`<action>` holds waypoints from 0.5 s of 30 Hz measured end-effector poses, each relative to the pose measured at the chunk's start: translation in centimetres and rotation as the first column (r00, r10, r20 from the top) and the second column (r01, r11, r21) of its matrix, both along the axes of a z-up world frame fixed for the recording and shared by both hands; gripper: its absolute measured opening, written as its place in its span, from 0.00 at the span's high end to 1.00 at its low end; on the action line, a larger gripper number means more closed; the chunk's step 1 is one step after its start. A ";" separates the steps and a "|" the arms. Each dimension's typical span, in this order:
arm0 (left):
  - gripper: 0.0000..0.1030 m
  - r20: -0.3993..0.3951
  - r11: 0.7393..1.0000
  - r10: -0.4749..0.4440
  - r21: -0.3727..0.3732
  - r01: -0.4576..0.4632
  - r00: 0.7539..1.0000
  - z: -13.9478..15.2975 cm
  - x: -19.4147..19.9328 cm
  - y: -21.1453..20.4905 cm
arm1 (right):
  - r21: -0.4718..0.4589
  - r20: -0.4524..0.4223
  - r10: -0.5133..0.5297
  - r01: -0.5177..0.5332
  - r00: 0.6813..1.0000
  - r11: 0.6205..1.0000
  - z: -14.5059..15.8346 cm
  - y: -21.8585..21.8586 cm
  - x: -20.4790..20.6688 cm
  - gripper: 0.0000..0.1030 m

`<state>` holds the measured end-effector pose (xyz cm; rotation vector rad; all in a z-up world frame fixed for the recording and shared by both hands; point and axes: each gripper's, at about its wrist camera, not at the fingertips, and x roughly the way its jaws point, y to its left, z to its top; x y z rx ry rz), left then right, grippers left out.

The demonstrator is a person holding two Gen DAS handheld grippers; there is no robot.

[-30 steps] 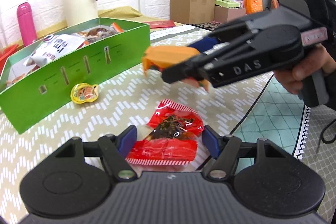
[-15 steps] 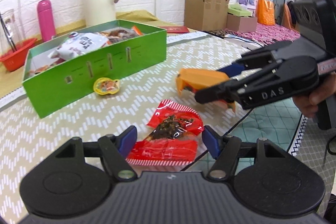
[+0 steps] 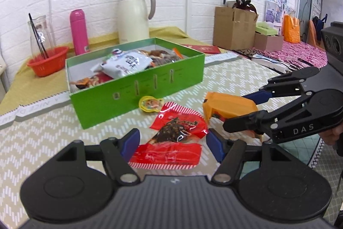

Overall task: Organize snacks
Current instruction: 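Carry the red pack over the green box while right carries the orange pack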

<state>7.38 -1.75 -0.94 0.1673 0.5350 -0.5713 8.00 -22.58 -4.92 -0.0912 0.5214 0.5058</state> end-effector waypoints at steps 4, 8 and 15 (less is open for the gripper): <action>0.35 0.010 1.000 0.025 -0.016 -0.025 1.000 0.5 0.6 0.7 | 0.004 0.014 0.003 -0.003 1.000 1.000 0.4 0.6 0.4 0.19; 0.35 0.014 0.999 0.043 -0.030 -0.042 0.999 0.7 1.1 1.1 | 0.003 0.019 0.014 -0.014 1.000 1.000 0.7 1.1 0.7 0.19; 0.34 0.025 0.997 0.073 -0.041 -0.072 0.997 1.3 2.6 1.6 | 0.009 0.037 0.030 -0.030 0.999 0.999 1.1 1.9 1.5 0.19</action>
